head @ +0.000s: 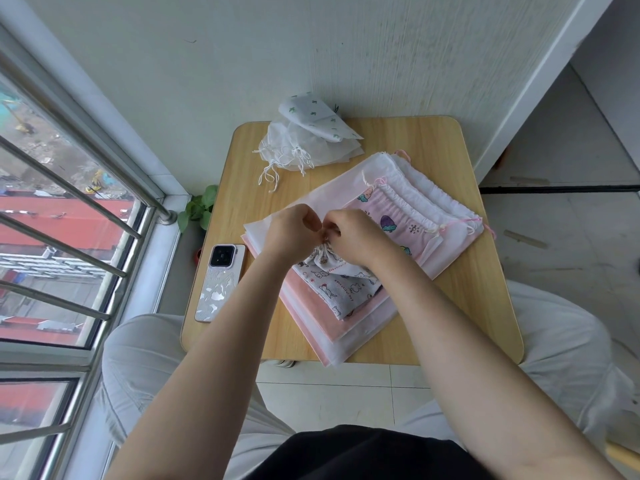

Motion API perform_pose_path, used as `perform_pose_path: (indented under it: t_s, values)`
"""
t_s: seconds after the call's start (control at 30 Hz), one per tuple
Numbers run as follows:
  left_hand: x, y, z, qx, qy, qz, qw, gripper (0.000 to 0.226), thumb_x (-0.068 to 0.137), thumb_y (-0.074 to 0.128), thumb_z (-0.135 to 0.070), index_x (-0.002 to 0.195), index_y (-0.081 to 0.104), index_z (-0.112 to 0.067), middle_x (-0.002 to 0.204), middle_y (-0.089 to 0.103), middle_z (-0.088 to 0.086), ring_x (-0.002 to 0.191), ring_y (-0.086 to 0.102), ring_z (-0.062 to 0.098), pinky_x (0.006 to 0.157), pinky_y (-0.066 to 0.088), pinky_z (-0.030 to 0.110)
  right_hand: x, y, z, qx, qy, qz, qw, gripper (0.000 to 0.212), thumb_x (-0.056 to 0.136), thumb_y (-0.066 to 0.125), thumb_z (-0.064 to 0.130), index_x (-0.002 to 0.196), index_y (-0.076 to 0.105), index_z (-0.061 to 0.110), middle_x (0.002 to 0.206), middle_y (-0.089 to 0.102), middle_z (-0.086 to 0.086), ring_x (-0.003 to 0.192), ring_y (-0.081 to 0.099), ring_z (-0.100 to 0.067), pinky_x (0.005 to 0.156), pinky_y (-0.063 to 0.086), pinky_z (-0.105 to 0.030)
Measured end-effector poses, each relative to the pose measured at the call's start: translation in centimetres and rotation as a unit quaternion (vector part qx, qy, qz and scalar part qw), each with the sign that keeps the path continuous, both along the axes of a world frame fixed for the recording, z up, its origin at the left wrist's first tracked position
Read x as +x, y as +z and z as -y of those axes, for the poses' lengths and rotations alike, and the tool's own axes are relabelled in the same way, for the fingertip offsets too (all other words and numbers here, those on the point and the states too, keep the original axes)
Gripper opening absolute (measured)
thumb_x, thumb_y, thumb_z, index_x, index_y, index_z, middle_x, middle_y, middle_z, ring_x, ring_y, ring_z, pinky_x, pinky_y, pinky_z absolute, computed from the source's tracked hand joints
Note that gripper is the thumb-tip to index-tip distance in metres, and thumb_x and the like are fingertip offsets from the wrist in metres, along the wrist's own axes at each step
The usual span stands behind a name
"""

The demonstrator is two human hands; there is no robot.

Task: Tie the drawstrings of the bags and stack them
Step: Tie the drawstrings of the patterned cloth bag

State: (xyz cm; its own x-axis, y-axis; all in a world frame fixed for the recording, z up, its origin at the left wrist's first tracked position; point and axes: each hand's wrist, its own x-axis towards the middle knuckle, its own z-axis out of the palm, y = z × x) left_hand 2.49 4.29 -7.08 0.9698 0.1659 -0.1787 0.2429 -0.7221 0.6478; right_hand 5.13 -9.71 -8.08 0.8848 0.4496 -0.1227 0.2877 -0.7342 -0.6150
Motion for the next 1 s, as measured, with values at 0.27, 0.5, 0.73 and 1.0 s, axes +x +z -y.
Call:
perform_pose_path:
  t_s: [0.27,0.5,0.73,1.0]
  values:
    - [-0.5,-0.8,0.1,-0.005,-0.044,0.123,0.991,0.025,0.079,0.073,-0.005,0.083,0.051,-0.018,0.086,0.065,-0.002,0.078,0.066,0.014,0.067,0.051,0.027,0.8,-0.3,1.2,0.305,-0.135,-0.398,0.855,0.015,0.1,0.048,0.009,0.088,0.055,0.006,0.063,0.043,-0.003,0.051,0.038,-0.012,0.043,0.028,-0.021]
    - [-0.7,-1.7,0.4,-0.042,-0.034,0.117,0.992,0.016,0.074,0.081,-0.023,0.084,0.072,-0.016,0.098,0.061,-0.001,0.081,0.063,0.009,0.073,0.051,0.017,0.9,-0.5,1.1,0.354,-0.187,-0.443,0.802,0.027,0.096,0.055,0.012,0.069,0.057,0.01,0.06,0.042,-0.003,0.049,0.037,-0.012,0.042,0.028,-0.022]
    - [-0.3,-1.5,0.1,0.031,-0.026,0.097,0.994,0.013,0.08,0.078,-0.029,0.083,0.074,-0.017,0.078,0.061,-0.008,0.068,0.052,0.003,0.058,0.035,0.009,0.8,-0.5,1.6,0.355,-0.192,-0.421,0.812,0.015,0.093,0.062,0.007,0.078,0.062,0.003,0.061,0.048,-0.005,0.051,0.043,-0.013,0.047,0.032,-0.023]
    - [-0.1,-2.0,0.0,0.031,-0.066,0.046,0.996,0.01,0.088,0.064,-0.025,0.084,0.066,-0.016,0.075,0.061,-0.006,0.078,0.06,0.018,0.066,0.045,0.026,0.6,-0.6,2.0,0.399,-0.183,-0.414,0.797,0.013,0.09,0.058,-0.009,0.087,0.066,0.001,0.065,0.063,-0.007,0.057,0.056,-0.014,0.052,0.051,-0.021]
